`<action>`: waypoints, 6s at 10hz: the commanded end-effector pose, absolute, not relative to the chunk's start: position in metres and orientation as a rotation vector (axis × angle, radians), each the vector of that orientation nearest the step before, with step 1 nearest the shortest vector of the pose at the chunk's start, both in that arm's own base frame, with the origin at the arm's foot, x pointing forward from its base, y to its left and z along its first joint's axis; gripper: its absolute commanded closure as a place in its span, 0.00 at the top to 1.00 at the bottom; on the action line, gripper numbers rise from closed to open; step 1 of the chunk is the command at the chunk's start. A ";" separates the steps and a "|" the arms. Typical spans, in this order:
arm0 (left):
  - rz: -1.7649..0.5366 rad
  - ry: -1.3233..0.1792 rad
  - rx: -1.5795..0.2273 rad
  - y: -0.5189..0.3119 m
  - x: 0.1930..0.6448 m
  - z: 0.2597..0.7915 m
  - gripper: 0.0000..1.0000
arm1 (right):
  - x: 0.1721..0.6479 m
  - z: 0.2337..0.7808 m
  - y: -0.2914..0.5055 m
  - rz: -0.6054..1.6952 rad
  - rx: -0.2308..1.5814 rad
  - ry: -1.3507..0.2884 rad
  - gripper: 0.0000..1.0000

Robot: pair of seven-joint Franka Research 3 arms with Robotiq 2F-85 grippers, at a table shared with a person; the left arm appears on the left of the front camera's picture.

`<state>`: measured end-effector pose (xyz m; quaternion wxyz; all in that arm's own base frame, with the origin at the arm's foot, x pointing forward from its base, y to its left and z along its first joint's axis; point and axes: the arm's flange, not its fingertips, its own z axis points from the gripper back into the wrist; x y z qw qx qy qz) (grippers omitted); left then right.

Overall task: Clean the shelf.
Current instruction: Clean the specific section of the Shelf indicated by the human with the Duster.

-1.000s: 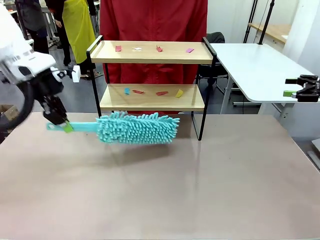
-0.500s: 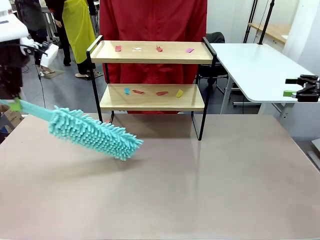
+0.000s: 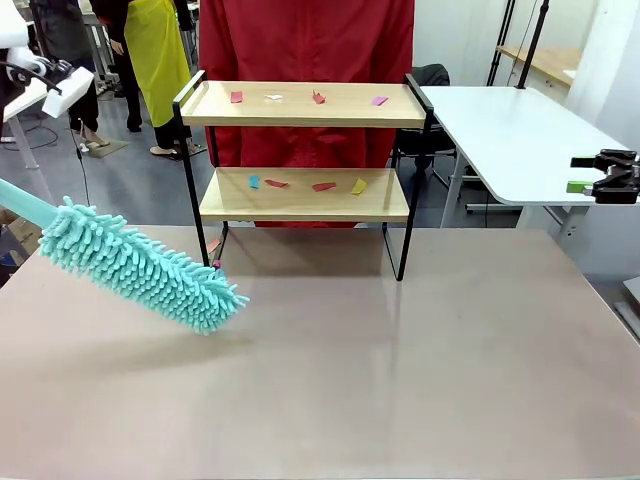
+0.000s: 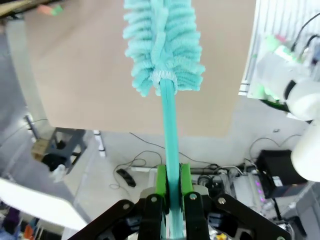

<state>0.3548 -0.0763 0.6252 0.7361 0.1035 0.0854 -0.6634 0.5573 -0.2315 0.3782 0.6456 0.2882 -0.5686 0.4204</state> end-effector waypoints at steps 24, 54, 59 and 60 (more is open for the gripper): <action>-1.435 0.167 0.196 -0.070 0.363 0.620 0.13 | 0.558 0.385 -0.228 0.949 0.655 -1.279 1.00; -0.757 -0.472 -0.321 -0.337 0.329 0.766 0.13 | 0.558 0.385 -0.228 0.949 0.655 -1.279 1.00; -0.708 -0.605 -0.328 -0.400 0.370 0.758 0.13 | 0.558 0.385 -0.228 0.949 0.655 -1.279 1.00; -0.670 -0.469 -0.296 -0.395 0.357 0.739 0.13 | 0.558 0.385 -0.228 0.949 0.655 -1.279 1.00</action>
